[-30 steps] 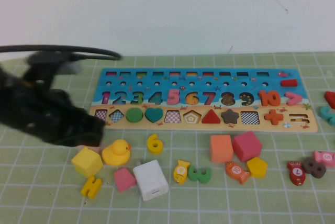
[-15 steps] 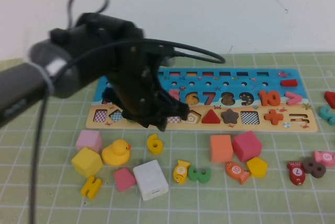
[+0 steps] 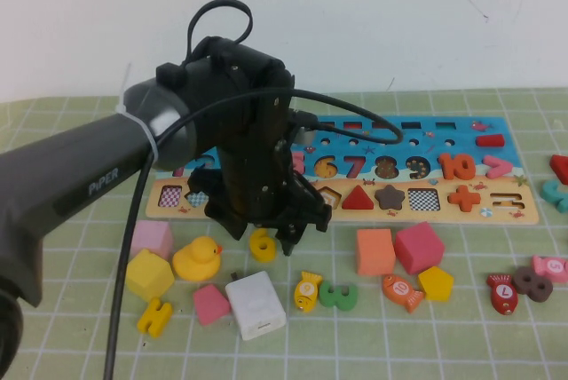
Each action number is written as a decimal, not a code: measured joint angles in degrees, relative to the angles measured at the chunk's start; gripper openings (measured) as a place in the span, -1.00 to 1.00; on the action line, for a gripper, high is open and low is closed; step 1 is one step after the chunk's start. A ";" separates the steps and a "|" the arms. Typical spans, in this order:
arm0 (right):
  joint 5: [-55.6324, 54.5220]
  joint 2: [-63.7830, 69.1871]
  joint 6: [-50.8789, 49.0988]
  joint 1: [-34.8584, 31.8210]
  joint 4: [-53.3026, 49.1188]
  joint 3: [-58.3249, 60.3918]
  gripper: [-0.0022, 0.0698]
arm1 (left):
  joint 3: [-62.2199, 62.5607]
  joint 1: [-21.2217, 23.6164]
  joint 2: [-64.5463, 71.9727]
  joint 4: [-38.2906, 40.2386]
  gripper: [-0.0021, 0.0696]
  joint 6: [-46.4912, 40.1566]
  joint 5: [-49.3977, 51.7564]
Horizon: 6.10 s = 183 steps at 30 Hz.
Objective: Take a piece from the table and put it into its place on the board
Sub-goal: Pick up the "number 6", then place the "number 6" into the hole of the number 6
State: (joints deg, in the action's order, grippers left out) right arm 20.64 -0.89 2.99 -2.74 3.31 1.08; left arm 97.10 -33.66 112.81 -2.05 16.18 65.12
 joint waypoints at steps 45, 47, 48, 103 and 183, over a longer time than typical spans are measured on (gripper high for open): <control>0.00 0.00 -0.71 0.00 0.00 0.00 -0.95 | 2.42 0.00 1.70 0.14 -0.13 -5.21 1.09; 0.00 0.00 -0.71 0.00 0.00 0.00 -0.95 | 4.50 0.00 1.70 0.14 -0.13 -5.78 1.09; 0.00 0.00 -0.71 0.00 0.00 0.00 -0.95 | 5.64 0.00 1.70 0.14 -0.13 -5.99 1.09; 0.00 0.00 -0.71 0.00 0.00 0.00 -0.95 | 11.98 0.00 11.30 0.11 -0.13 -7.45 -24.61; 0.00 0.00 -0.71 0.00 0.00 0.00 -0.95 | 26.13 -0.08 16.11 -2.32 -0.94 -11.18 -11.15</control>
State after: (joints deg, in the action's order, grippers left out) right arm 20.64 -0.89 2.28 -2.74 3.31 1.08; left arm 123.23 -33.74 128.92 -4.38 5.00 53.96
